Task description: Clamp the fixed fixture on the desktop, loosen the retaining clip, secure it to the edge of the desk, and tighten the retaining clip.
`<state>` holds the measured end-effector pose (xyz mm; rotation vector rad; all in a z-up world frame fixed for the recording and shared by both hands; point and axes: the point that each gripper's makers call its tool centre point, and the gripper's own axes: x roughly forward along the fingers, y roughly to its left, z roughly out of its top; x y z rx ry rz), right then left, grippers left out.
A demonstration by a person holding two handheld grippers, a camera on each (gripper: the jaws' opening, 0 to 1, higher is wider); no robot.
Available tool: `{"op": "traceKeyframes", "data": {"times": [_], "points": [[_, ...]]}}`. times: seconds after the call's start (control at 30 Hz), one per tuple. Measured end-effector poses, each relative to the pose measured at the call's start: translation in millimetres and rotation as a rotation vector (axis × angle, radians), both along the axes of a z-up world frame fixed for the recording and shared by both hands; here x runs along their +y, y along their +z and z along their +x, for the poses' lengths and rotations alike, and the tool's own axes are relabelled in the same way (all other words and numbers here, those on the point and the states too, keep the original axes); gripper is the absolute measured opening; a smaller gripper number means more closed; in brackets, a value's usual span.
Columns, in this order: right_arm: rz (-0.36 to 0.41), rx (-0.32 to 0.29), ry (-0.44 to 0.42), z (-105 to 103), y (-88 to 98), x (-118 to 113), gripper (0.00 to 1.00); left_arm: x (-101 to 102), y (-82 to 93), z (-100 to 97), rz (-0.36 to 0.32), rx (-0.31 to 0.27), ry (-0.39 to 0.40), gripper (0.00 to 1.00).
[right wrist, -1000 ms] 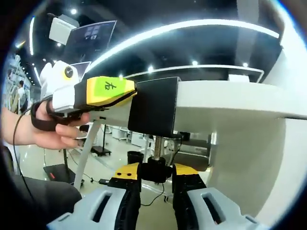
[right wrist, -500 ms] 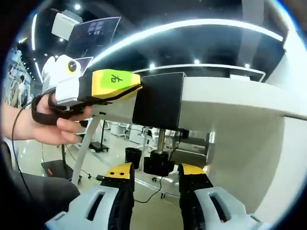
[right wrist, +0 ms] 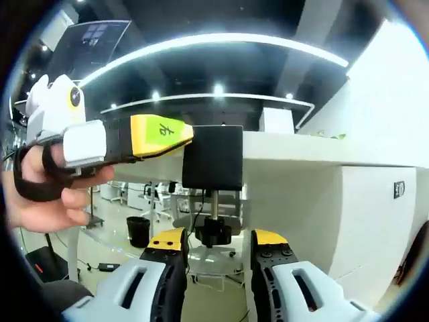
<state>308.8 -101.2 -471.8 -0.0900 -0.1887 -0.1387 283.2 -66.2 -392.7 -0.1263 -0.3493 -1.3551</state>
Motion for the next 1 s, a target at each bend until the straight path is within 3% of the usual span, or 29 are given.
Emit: {"op": "traceKeyframes", "data": {"times": [0.13, 0.2, 0.27, 0.47, 0.7, 0.83, 1.0], "points": [[-0.028, -0.009, 0.007, 9.3, 2.1, 13.5, 0.36, -0.1, -0.1, -0.1, 0.0, 0.002, 0.002, 0.01], [-0.08, -0.005, -0.017, 16.1, 2.2, 13.9, 0.41, -0.4, 0.1, -0.2, 0.001, -0.001, 0.005, 0.01], [-0.07, -0.006, -0.017, 18.8, 3.3, 14.2, 0.41, -0.9, 0.3, -0.1, 0.002, -0.002, 0.005, 0.01], [-0.082, 0.021, -0.057, 26.1, 0.4, -1.1, 0.28, -1.7, 0.8, 0.8, -0.001, -0.002, 0.001, 0.01], [-0.084, 0.035, -0.042, 24.0, -5.2, -2.6, 0.25, -1.7, 0.8, 1.5, -0.001, -0.002, 0.0, 0.01], [-0.068, 0.021, 0.025, 28.6, -6.8, -1.1, 0.25, -1.0, 0.6, 1.2, -0.007, -0.001, 0.001, 0.01], [-0.073, 0.018, 0.197, 33.5, -6.9, 3.3, 0.25, -0.2, 0.7, 0.4, -0.006, 0.005, 0.009, 0.01]]}}
